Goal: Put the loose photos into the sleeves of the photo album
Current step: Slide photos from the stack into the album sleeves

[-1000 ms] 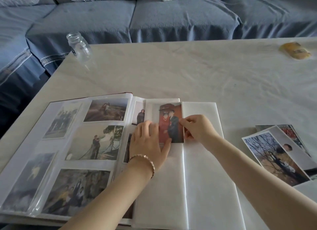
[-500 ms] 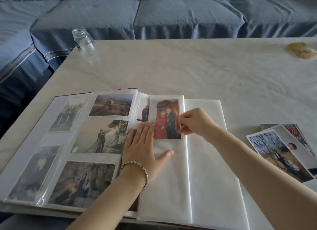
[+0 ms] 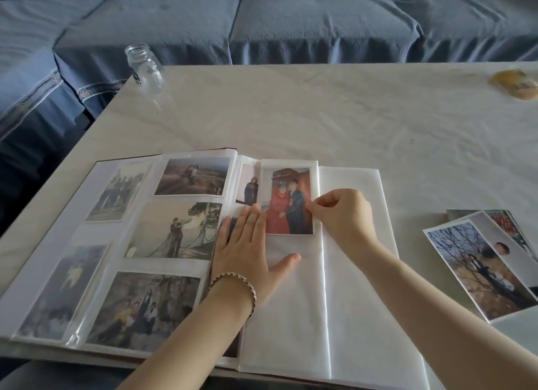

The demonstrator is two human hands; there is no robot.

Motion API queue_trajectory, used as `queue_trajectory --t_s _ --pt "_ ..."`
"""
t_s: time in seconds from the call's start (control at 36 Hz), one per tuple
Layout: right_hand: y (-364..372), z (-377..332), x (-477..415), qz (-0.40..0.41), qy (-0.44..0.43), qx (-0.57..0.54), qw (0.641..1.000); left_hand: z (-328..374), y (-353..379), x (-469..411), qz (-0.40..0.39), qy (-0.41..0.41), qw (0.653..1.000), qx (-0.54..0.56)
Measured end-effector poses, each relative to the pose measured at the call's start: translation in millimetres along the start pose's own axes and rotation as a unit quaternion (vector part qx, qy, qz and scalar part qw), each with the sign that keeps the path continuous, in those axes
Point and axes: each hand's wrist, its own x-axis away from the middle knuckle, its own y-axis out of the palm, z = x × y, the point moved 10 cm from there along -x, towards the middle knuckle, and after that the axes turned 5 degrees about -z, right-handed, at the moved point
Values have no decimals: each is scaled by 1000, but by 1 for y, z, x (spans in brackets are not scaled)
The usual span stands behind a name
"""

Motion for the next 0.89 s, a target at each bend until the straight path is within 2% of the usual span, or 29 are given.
queue_trajectory --t_s 0.14,0.36,0.5,0.61,0.69,0.75,0.81,0.89 --pt "1 -6 4 31 -33 20 999 0 0 -1 1 2 1000 2" --pt "-10 9 4 -28 -16 -34 999 1 4 -5 1 18 1000 -17" --pt "-65 16 29 33 -89 156 983 0 6 -6 -8 19 999 -31" --pt "-106 54 45 55 -31 330 942 0 3 -4 -5 13 999 -33" --pt "-121 86 52 22 38 414 909 0 1 -3 -7 3 999 -31" --pt "-122 102 54 0 57 456 888 1 0 -2 -22 -7 999 -28" --pt "-124 105 53 12 37 476 879 3 -1 -1 -35 -13 999 -36" --pt "-131 98 55 55 -10 440 896 7 -3 1 -42 -14 998 -35"
